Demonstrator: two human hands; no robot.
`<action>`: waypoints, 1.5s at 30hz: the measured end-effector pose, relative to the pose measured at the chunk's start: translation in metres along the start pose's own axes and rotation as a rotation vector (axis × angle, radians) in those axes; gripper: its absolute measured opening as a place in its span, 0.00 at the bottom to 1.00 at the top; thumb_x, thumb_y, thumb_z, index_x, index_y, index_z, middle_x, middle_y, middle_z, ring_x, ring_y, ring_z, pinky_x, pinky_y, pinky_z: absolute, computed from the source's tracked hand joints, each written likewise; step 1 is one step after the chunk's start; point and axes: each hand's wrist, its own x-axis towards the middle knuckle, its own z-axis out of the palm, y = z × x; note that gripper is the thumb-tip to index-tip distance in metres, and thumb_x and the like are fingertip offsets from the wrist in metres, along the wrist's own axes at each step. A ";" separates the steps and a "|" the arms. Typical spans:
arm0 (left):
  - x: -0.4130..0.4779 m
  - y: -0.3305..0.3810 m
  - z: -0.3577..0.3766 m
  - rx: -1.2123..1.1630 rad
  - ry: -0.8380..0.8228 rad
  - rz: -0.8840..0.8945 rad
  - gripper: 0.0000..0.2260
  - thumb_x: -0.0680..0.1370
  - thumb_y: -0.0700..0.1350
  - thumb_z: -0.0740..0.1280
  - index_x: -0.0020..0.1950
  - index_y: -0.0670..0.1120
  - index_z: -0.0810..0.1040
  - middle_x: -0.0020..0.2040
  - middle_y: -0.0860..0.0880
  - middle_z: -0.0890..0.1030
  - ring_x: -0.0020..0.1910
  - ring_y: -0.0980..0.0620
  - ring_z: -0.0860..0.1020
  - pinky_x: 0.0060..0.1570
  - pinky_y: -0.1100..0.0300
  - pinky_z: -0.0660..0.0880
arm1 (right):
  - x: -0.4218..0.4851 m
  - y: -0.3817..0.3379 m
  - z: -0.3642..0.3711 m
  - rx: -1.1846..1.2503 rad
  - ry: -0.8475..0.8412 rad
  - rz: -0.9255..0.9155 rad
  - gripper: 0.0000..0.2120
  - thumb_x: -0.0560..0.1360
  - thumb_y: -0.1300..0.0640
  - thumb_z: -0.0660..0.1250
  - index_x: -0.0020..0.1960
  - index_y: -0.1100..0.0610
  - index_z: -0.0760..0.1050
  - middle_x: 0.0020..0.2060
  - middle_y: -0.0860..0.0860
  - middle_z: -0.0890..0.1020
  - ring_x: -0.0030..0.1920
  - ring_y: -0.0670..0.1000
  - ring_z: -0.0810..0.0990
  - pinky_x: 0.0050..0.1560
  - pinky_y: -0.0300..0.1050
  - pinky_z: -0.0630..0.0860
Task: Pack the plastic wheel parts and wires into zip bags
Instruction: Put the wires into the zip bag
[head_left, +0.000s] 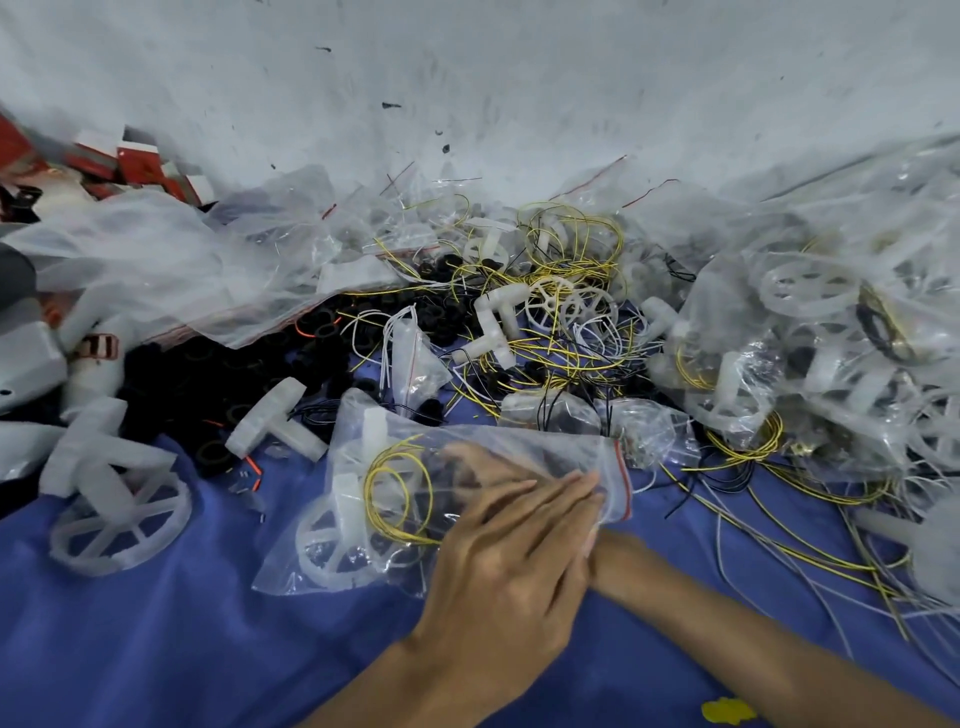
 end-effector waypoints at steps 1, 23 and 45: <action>0.001 -0.002 -0.001 0.011 0.008 -0.025 0.14 0.78 0.40 0.58 0.55 0.40 0.82 0.57 0.48 0.81 0.57 0.54 0.79 0.56 0.56 0.75 | 0.002 0.000 -0.004 0.078 0.079 -0.105 0.19 0.82 0.62 0.48 0.57 0.65 0.76 0.57 0.54 0.80 0.59 0.50 0.77 0.33 0.28 0.65; 0.006 -0.010 -0.010 0.035 -0.272 -0.529 0.17 0.70 0.60 0.62 0.51 0.53 0.81 0.44 0.57 0.84 0.42 0.54 0.82 0.38 0.61 0.78 | 0.070 0.036 -0.065 1.100 0.564 -0.191 0.16 0.71 0.70 0.59 0.35 0.52 0.76 0.32 0.49 0.82 0.30 0.40 0.78 0.35 0.34 0.75; -0.003 -0.024 0.000 0.079 -0.448 -0.529 0.05 0.70 0.43 0.70 0.45 0.51 0.80 0.46 0.54 0.80 0.49 0.49 0.76 0.45 0.56 0.75 | 0.107 0.003 -0.055 0.875 0.615 -0.173 0.06 0.75 0.57 0.66 0.43 0.57 0.71 0.38 0.51 0.75 0.40 0.52 0.73 0.41 0.44 0.66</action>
